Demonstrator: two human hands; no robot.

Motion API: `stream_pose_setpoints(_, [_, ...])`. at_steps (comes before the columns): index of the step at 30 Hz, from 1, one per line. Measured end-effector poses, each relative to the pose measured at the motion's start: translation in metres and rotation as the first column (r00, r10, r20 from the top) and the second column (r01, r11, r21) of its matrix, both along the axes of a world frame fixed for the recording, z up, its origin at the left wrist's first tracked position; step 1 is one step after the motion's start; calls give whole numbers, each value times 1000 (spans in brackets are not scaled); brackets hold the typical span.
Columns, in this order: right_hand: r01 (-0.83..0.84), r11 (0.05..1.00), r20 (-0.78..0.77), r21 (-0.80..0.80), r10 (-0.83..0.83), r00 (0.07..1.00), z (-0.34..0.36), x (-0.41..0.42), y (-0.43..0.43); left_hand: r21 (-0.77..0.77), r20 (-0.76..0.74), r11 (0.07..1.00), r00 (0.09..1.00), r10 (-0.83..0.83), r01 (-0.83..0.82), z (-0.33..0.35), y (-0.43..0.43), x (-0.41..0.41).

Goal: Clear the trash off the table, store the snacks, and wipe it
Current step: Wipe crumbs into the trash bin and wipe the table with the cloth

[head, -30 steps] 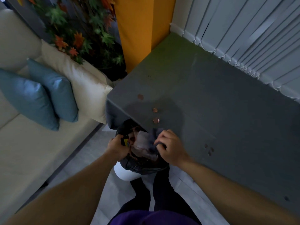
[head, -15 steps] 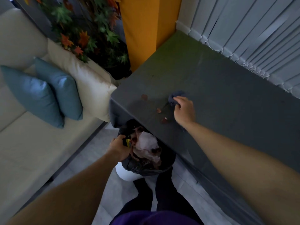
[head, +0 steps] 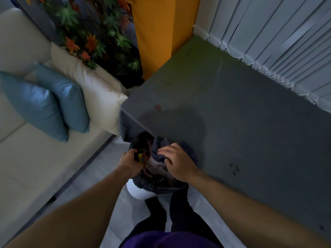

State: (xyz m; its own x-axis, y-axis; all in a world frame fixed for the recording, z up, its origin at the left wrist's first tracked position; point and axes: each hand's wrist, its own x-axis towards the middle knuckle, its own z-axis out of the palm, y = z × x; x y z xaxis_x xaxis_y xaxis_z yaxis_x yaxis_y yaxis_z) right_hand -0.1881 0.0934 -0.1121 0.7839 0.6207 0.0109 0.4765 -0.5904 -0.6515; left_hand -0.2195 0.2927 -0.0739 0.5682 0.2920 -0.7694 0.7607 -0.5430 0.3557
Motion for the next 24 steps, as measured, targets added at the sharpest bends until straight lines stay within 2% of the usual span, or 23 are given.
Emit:
stream_pose_setpoints(2, [49,996,6,77,-49,999,7,3,-2,3,2,1000,1000,-4,4,0,1,-1])
stream_pose_setpoints(4, [188,967,33,171,-197,980,14,20,-4,14,6,1000,1000,-13,13,-1,2,-2])
stream_pose_setpoints(6, [359,904,66,234,-383,922,20,45,-7,9,10,1000,1000,-7,7,-1,2,-3])
stream_pose_setpoints(8, [504,839,57,203,-524,850,22,73,-12,3,12,1000,1000,-2,2,-2,3,-4])
stream_pose_setpoints(10, [551,834,-10,30,-551,835,20,95,-16,6,6,1000,1000,-8,8,-2,4,-6])
stream_pose_setpoints(12, [491,861,-33,-130,-499,866,12,102,-18,13,2,1000,1000,-11,11,-2,3,-6])
stream_pose_setpoints(14, [432,881,-18,-191,-443,896,7,95,-15,27,3,999,1000,-19,19,-2,3,-6])
stream_pose_setpoints(17, [332,933,-49,-138,-341,939,8,59,-7,26,-6,999,1000,-28,28,-3,3,-5])
stream_pose_setpoints(20, [183,979,-144,-87,-194,970,15,16,-2,10,-4,1000,1000,-16,16,-4,3,-4])
stream_pose_setpoints(24, [72,987,-247,-146,-107,963,24,-13,6,10,0,1000,1000,-16,16,-4,3,-4])
